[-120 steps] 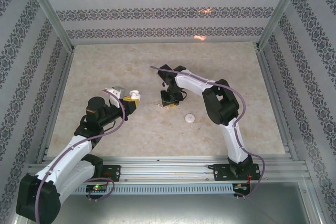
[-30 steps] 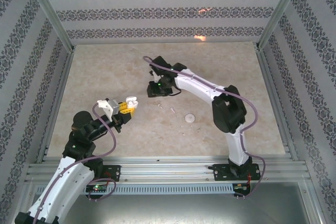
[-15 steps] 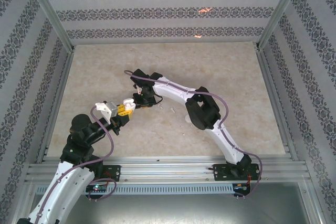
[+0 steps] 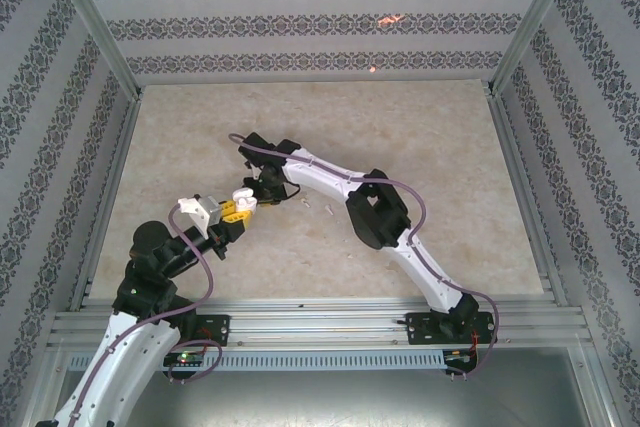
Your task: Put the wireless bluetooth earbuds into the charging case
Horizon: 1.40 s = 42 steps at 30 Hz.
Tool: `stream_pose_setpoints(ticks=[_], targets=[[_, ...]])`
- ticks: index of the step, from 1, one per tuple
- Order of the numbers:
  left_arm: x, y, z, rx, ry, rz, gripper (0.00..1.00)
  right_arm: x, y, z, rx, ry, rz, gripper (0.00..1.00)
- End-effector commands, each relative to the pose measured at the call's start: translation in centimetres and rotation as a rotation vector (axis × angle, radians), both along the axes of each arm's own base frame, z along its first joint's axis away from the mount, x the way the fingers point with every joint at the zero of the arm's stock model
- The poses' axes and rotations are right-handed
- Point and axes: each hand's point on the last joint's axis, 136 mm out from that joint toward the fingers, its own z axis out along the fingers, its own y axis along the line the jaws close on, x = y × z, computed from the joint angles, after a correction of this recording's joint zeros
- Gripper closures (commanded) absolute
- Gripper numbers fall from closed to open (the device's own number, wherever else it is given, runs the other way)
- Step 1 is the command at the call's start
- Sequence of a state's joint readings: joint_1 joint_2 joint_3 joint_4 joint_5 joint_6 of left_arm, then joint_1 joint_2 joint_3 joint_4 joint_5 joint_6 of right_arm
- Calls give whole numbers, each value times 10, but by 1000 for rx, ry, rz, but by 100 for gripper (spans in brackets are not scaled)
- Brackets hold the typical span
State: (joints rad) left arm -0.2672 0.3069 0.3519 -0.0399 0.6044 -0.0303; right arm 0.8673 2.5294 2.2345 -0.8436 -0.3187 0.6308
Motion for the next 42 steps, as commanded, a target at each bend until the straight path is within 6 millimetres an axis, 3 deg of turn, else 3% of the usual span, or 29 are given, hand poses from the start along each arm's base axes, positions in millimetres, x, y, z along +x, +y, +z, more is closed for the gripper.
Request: stream_pose_setpoints(ticks=[1,8,17,22,31,35,42], targets=[[-4,0,4,-13,0,-7,100,-7,3,-6,-48,-2,15,61],[-5,-1,2,-11,3,-10,100,-11,2,-15,-79,4,40,72],[-5,-2,2,-18,7,-18,100,-7,-11,-10,-105,-13,67,85],[-6,-3,2,-27,9,-24,100,-9,-31,-4,-130,-26,103,88],[-4,-10,3,-65,17,-64,100,-21,-89,10,-101,-79,130,89],[0,-14,8,-98,11,-90,100,-26,-105,22,-38,-111,129,90],[12,-20,19,-147,9,-104,100,-19,-114,85,62,-321,132,92]])
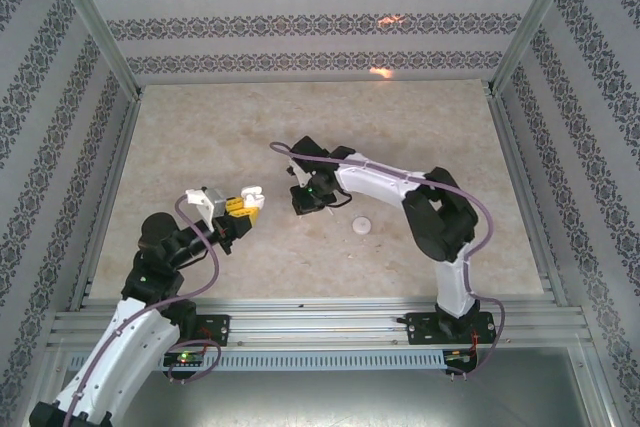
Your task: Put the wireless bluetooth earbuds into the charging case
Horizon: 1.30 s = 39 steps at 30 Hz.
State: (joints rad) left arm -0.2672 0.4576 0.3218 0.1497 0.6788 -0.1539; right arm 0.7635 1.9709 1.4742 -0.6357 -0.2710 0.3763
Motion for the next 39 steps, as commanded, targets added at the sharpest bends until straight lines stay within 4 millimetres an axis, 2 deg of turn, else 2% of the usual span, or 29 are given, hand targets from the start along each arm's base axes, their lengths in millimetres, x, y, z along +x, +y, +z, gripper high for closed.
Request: stream_pose_setpoints(ticks=[1,7,12,18,25,39], targets=[[1,-6,27,-65,-77,-39,100,16,10,57,115,-206,34,92],[6,-13,41,-89,-95,-74,100,21,3,133,221,-444,40,91],[12,-16,47,-102,-75,-87,100,11,0,191,282,-617,73,92],[15,-18,55,-111,-74,-91,100,-12,11,234,309,-799,181,94],[18,-18,62,-130,-51,-91,100,-34,23,261,368,-919,272,93],[22,-20,69,-164,-33,-97,100,-43,35,267,472,-911,273,93]])
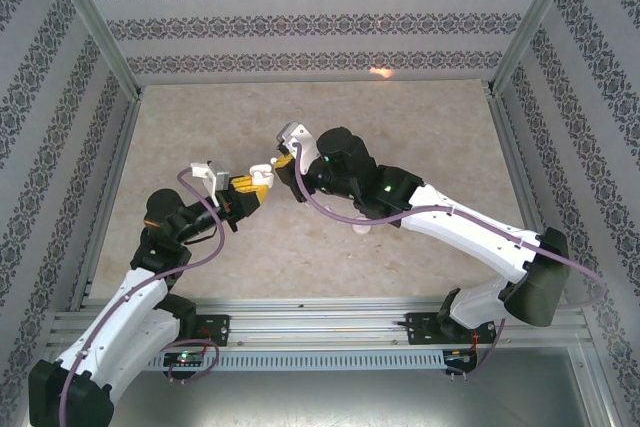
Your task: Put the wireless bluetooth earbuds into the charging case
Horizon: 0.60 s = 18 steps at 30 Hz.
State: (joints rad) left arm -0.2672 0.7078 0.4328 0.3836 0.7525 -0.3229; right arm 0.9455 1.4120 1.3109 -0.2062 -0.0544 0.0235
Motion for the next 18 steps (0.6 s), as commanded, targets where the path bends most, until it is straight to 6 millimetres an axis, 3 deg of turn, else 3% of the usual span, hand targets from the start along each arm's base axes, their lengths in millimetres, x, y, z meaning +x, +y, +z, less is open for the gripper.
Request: stream_pose_setpoints(ticks=[1,11,18], targets=[[-4,-2,30,-39,-77,-20,100,-9,5,21,85,-18,35,93],[0,-2,27,-49,-64,-12,100,-11,8,30,122,-22,44,93],[3,-2,32,-57,-71,-5,100,-12,14,20,133,14,57,93]])
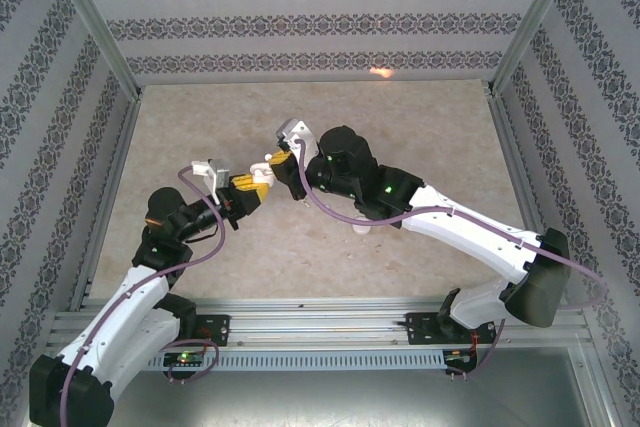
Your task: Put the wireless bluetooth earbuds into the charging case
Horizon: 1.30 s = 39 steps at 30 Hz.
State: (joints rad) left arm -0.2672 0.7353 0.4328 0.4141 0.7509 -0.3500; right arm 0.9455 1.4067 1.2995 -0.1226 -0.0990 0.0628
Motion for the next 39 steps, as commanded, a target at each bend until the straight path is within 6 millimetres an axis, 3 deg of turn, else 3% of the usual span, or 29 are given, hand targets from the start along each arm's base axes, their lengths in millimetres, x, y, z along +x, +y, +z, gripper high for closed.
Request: stream_pose_setpoints(ticks=[1,13,32,39], targets=[[-1,-1,32,-41,-87,-5,100,-9,6,4,47,18,32,93],[1,0,38,-53,-98,6,100,-7,7,-13,41,69,24,93],[2,0,38,-57,-94,4,100,-7,5,7,135,98,20,93],[2,0,40,-57,-100,6,100,-9,2,2,123,119,19,93]])
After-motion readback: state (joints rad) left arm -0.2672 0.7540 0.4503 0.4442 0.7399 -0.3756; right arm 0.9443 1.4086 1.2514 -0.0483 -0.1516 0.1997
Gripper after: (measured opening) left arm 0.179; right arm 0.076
